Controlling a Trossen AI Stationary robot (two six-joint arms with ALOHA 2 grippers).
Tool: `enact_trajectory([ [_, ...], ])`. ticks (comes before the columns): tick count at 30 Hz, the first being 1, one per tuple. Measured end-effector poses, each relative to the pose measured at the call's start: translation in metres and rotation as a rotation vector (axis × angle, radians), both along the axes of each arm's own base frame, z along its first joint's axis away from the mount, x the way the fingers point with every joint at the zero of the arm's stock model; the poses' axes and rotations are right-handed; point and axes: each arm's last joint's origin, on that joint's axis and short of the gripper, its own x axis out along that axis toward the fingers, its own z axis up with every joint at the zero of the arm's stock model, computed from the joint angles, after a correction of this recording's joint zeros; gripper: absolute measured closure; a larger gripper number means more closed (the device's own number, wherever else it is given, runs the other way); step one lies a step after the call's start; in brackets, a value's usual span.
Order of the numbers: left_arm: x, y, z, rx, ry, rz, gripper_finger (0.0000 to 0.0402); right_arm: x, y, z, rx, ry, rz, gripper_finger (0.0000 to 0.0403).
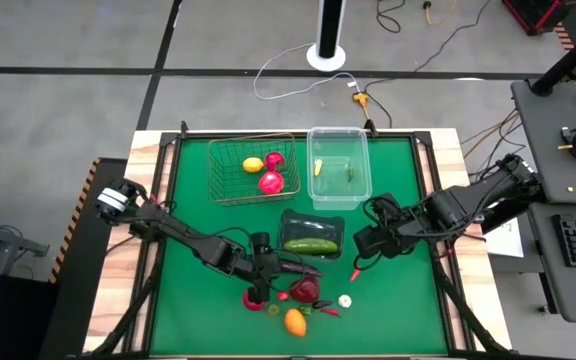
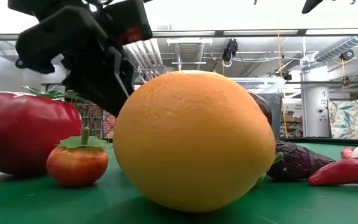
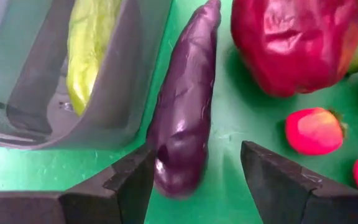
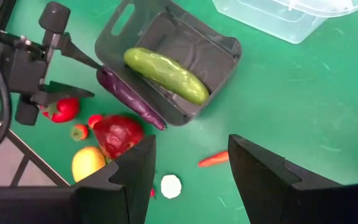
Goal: Sort produce into baskets
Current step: Put the eggplant into the black bin
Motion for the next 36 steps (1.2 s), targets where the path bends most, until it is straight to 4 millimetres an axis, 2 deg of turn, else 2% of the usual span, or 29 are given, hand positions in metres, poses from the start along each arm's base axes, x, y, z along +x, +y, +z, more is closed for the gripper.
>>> enact_trajectory([
  [8, 0.003, -0.001, -0.015, 0.015, 0.033, 0.022, 0.0183, 0.0, 0.0, 0.0, 0.0, 0.0, -0.001, 0.0211],
  [16, 0.003, -0.001, -0.017, 0.008, 0.032, 0.031, 0.0188, 0.0, 0.0, 0.0, 0.0, 0.0, 0.0, 0.0211],
  [26, 0.003, -0.002, -0.017, -0.024, 0.056, 0.008, 0.0279, 0.0, 0.0, 0.0, -0.001, 0.0, 0.001, 0.0211],
  [31, -0.004, 0.0, -0.012, -0.004, 0.102, -0.007, 0.0288, 0.0, 0.0, 0.0, 0.0, 0.0, 0.0, 0.0211],
  [36, -0.015, 0.005, 0.012, 0.012, 0.094, -0.046, 0.0287, 0.0, 0.0, 0.0, -0.001, 0.0, 0.001, 0.0211],
])
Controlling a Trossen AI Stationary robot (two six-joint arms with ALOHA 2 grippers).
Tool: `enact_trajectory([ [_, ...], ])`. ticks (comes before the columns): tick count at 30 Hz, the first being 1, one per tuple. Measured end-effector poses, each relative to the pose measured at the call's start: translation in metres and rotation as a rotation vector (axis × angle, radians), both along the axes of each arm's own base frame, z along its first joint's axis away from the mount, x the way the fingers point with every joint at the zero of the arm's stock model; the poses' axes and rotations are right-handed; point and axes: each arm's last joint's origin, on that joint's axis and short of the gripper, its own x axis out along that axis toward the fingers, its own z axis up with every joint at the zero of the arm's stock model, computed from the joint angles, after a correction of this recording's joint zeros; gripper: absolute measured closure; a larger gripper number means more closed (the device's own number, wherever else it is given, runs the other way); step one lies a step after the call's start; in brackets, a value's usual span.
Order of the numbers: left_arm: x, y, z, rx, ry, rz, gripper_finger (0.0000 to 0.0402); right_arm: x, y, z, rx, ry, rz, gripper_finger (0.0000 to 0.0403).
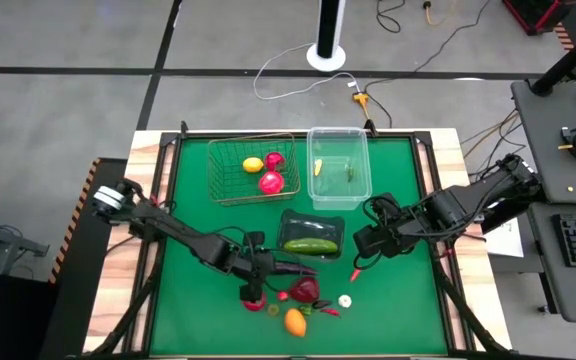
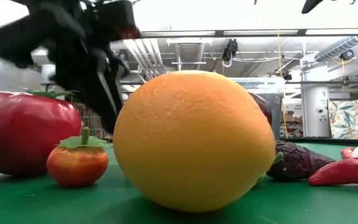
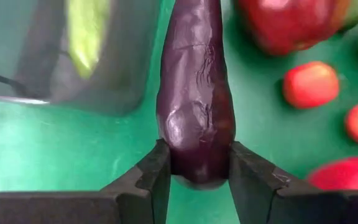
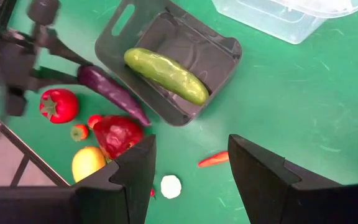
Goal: Sort produce into baskets
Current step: Put the eggplant into the black bin
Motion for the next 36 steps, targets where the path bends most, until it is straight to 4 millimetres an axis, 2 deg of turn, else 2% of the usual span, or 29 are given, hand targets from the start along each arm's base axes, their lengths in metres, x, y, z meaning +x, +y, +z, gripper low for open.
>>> enact_trajectory([
  [9, -0.029, 0.011, 0.053, -0.092, -0.035, -0.037, 0.0287, 0.0, 0.0, 0.0, 0.0, 0.0, 0.0, 0.0211],
  [15, -0.038, 0.026, 0.084, -0.146, -0.167, 0.074, 0.0287, 0.0, 0.0, 0.0, 0.0, -0.001, 0.0, 0.0211],
  [21, -0.019, 0.055, 0.085, -0.12, -0.237, 0.217, 0.0287, 0.0, 0.0, 0.0, -0.001, -0.001, 0.002, 0.0211],
  [26, 0.004, 0.075, 0.075, -0.092, -0.186, 0.264, 0.0287, 0.0, 0.0, 0.0, -0.006, 0.001, 0.011, 0.0211],
  [30, 0.023, 0.081, 0.073, -0.06, -0.123, 0.23, 0.0287, 0.0, 0.0, 0.0, -0.008, 0.002, 0.015, 0.0211],
  [36, 0.038, 0.08, 0.066, 0.015, 0.027, 0.175, 0.0287, 0.0, 0.0, 0.0, -0.013, 0.003, 0.024, 0.0211],
])
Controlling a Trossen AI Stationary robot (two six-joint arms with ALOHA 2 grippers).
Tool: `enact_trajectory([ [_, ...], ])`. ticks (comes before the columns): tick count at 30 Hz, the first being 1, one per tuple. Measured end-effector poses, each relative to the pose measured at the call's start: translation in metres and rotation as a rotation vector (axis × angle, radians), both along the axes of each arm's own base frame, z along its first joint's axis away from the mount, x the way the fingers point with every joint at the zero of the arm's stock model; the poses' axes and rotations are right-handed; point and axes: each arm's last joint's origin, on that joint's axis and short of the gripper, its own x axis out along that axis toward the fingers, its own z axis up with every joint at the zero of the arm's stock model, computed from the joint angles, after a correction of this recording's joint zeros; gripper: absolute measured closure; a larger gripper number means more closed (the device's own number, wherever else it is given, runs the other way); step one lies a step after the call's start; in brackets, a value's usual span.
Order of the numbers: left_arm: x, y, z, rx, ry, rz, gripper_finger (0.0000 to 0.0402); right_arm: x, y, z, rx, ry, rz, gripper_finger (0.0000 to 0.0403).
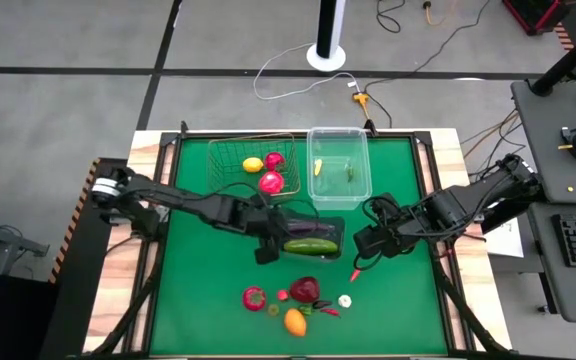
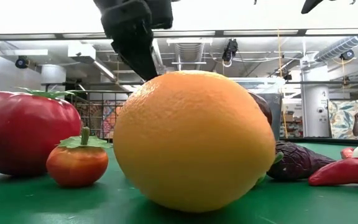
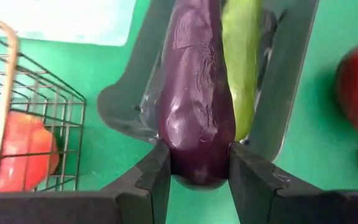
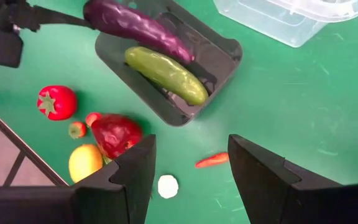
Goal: Sort produce into baskets
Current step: Put the eggplant into the black bin, then put the orange chili pepper into the transparent bin
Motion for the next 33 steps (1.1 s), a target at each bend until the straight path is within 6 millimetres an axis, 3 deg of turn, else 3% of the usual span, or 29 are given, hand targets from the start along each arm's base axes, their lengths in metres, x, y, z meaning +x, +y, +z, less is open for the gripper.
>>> enact_trajectory([
  [8, 0.012, -0.002, 0.001, 0.012, -0.001, -0.004, 0.0268, 0.0, 0.0, 0.0, -0.008, 0.002, 0.013, 0.0211],
  [17, 0.013, -0.001, 0.004, 0.04, -0.014, 0.013, 0.022, 0.0, 0.0, 0.0, -0.015, 0.005, 0.023, 0.0211],
  [24, 0.012, -0.001, 0.005, 0.033, -0.013, 0.017, 0.021, 0.0, 0.0, 0.0, -0.014, 0.005, 0.022, 0.0211],
  [33, -0.006, 0.0, 0.039, -0.015, -0.107, 0.029, 0.0209, 0.002, 0.004, -0.004, 0.111, 0.013, -0.108, 0.0211],
])
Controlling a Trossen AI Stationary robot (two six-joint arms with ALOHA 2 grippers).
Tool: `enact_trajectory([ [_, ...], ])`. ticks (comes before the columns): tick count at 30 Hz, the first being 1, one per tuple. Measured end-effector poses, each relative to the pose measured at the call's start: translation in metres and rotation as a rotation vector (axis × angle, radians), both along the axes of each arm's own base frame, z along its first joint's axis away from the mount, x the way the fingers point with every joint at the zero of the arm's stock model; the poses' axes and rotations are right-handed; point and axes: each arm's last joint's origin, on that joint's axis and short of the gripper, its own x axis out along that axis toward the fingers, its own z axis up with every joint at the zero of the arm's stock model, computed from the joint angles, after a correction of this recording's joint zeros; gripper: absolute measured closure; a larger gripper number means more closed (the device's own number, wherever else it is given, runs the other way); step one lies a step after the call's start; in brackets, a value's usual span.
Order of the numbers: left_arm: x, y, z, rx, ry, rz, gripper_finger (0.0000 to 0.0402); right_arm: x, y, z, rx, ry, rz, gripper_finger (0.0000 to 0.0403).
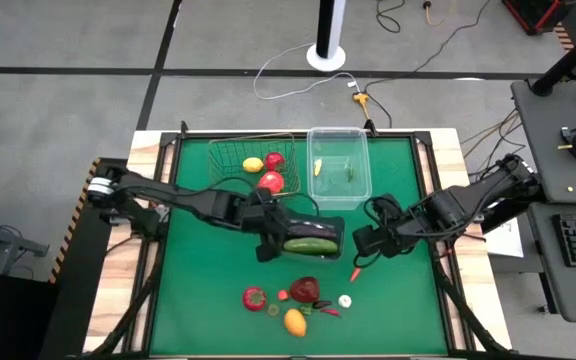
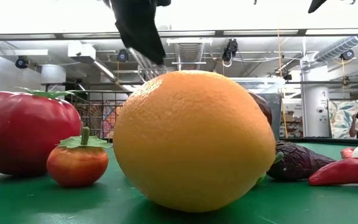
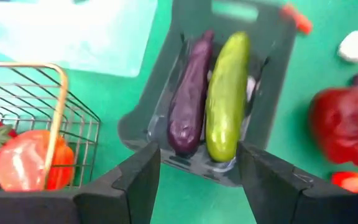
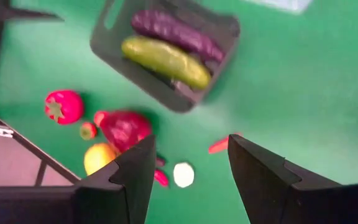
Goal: Sort produce into baskets
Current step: Put the orange chili pepper into the transparent bin
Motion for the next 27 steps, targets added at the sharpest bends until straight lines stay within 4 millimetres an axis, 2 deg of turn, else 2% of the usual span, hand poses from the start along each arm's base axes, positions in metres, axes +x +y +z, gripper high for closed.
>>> enact_trajectory([
  [6, -0.025, 0.004, 0.04, -0.001, -0.141, 0.053, 0.021, 0.016, 0.025, -0.027, 0.08, 0.066, 0.005, 0.0211],
  [10, -0.045, 0.009, 0.066, 0.011, -0.239, 0.091, 0.021, 0.031, 0.043, -0.053, 0.124, 0.162, 0.018, 0.0211],
  [15, -0.069, 0.014, 0.09, 0.02, -0.336, 0.13, 0.021, 0.042, 0.054, -0.088, 0.13, 0.314, 0.039, 0.0211],
  [18, -0.08, 0.016, 0.099, 0.02, -0.371, 0.139, 0.021, 0.044, 0.056, -0.108, 0.131, 0.373, 0.035, 0.0211],
  [22, -0.091, 0.018, 0.105, 0.002, -0.384, 0.154, 0.021, 0.043, 0.056, -0.13, 0.157, 0.355, 0.031, 0.0211],
  [27, -0.095, 0.018, 0.102, -0.014, -0.364, 0.171, 0.021, 0.036, 0.051, -0.161, 0.184, 0.336, -0.023, 0.0211],
])
